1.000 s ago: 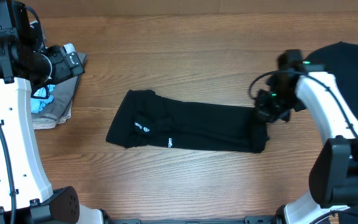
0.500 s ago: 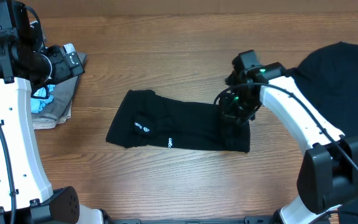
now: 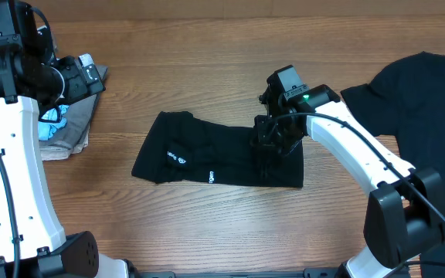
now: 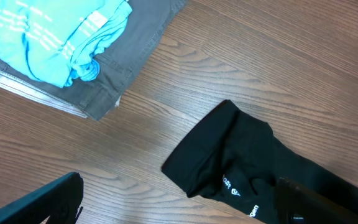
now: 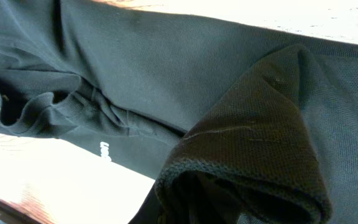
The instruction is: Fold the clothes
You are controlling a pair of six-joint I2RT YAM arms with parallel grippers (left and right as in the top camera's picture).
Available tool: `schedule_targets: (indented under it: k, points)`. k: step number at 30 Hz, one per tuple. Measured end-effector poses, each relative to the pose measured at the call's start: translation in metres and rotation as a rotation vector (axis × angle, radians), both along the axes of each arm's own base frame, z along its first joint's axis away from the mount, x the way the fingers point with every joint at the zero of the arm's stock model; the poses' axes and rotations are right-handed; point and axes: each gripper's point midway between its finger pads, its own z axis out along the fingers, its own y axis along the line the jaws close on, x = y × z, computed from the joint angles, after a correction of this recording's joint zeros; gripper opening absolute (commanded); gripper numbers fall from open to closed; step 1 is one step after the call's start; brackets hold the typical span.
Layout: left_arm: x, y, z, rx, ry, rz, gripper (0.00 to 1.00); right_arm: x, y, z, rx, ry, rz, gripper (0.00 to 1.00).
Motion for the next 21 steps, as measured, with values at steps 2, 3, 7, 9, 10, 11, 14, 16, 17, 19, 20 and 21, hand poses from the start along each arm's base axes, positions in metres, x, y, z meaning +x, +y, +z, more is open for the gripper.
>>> schedule_targets:
  k: [2, 3, 7, 9, 10, 11, 14, 16, 17, 19, 20, 21]
  points:
    - [0.0000, 0.0000, 0.0000, 0.000, 0.000, 0.000, 1.00, 0.0015, 0.0002, -0.0022, 0.001, -0.007, -0.002, 0.09]
    - [0.0000, 0.0000, 0.0000, 0.000, 0.000, 0.000, 1.00, 0.0023, 0.0003, -0.0026, 0.001, -0.011, -0.004, 0.10]
    - [0.0000, 0.0000, 0.0000, 0.000, 0.000, 0.000, 1.00, 0.0060, 0.0017, -0.0025, 0.007, -0.027, -0.004, 0.10]
    - [0.0000, 0.0000, 0.0000, 0.000, 0.000, 0.000, 1.00, 0.0075, 0.0024, -0.0021, 0.010, -0.033, -0.005, 0.10]
    - [0.0000, 0.0000, 0.0000, 0.000, 0.000, 0.000, 1.00, 0.0078, 0.0025, -0.0020, 0.010, -0.035, -0.004, 0.11]
    - [0.0000, 0.0000, 0.0000, 0.000, 0.000, 0.000, 1.00, 0.0079, 0.0027, -0.0020, 0.011, -0.035, -0.004, 0.11]
    - [0.0000, 0.0000, 0.0000, 0.000, 0.000, 0.000, 1.00, 0.0083, 0.0026, -0.0019, 0.011, -0.036, -0.005, 0.18]
    - [0.0000, 0.0000, 0.0000, 0.000, 0.000, 0.000, 1.00, 0.0083, 0.0028, -0.0018, 0.012, -0.036, -0.007, 0.29]
    - [0.0000, 0.0000, 0.0000, 0.000, 0.000, 0.000, 1.00, 0.0085, 0.0027, -0.0018, 0.012, -0.036, -0.008, 0.38]
    - [0.0000, 0.0000, 0.0000, 0.000, 0.000, 0.000, 1.00, 0.0081, 0.0026, -0.0019, 0.011, -0.035, -0.007, 0.45]
    - [0.0000, 0.0000, 0.0000, 0.000, 0.000, 0.000, 1.00, 0.0082, 0.0028, -0.0018, 0.012, -0.034, -0.011, 0.51]
    - [0.0000, 0.0000, 0.0000, 0.000, 0.000, 0.000, 1.00, 0.0075, 0.0028, -0.0019, 0.013, -0.029, -0.014, 0.57]
